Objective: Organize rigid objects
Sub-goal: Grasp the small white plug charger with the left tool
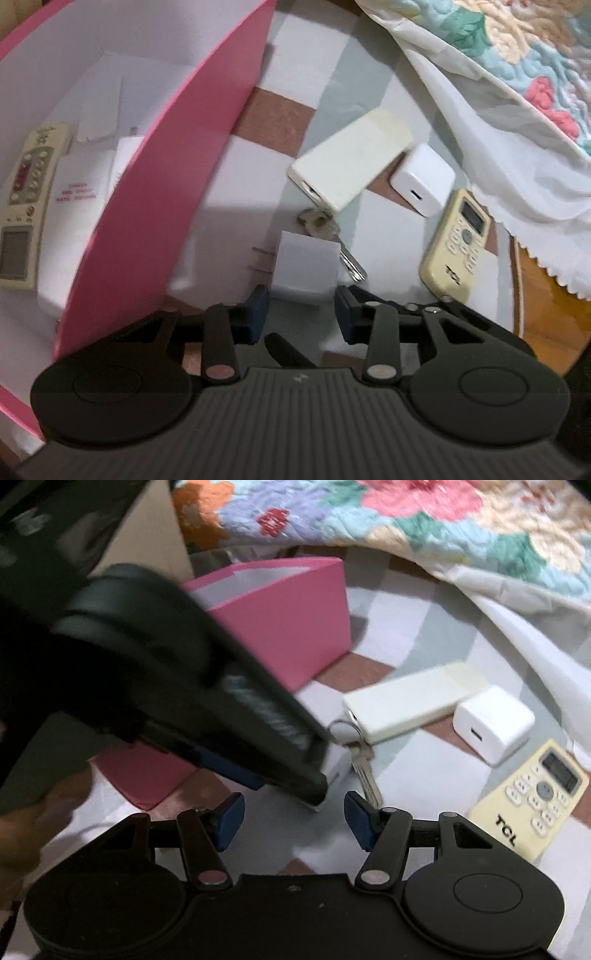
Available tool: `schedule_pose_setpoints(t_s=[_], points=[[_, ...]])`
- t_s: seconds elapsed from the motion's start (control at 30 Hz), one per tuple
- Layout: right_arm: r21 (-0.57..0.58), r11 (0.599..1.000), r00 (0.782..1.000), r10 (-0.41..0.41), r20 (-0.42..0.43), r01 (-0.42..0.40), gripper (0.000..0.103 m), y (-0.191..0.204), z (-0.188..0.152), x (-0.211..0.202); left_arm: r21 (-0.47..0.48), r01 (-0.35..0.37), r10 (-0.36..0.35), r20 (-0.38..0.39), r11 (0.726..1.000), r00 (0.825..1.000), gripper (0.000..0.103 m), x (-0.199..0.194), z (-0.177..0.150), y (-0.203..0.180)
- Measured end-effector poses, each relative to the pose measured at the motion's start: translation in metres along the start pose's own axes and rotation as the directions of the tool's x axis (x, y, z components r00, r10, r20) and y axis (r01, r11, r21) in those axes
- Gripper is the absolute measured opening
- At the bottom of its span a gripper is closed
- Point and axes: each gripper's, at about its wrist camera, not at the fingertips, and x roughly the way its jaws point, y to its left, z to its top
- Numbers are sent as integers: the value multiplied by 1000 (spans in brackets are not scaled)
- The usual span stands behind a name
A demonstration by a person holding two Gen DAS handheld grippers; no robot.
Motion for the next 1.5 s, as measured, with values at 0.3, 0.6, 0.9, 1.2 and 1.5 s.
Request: schedule_pose_setpoints(t_s=[0.3,0.6,0.9,1.2,1.5], points=[[10,999,999,-34,-33,35,62,6,-18,-22,18,101,-98,-122,995,988,34,-1,-17,-17],[81,994,996,-64,-62,69,66,-3,-41,-51,-30,126,-129,-179,992,975,46,-5,-23,-18],[44,986,986,-158,-61,161,67,10,-34,-38,-158,139,-162,-142,978,976,40,10,-23,10],[26,983,983,-178,-46,179,48,9,-35,-41,-154,174,-191,-103,973,976,34,8,-28,10],[-38,969,965,-247,-82,245,47,26,-31,-39,-95,168,-177,-103,981,979,33,-7,-34,0]])
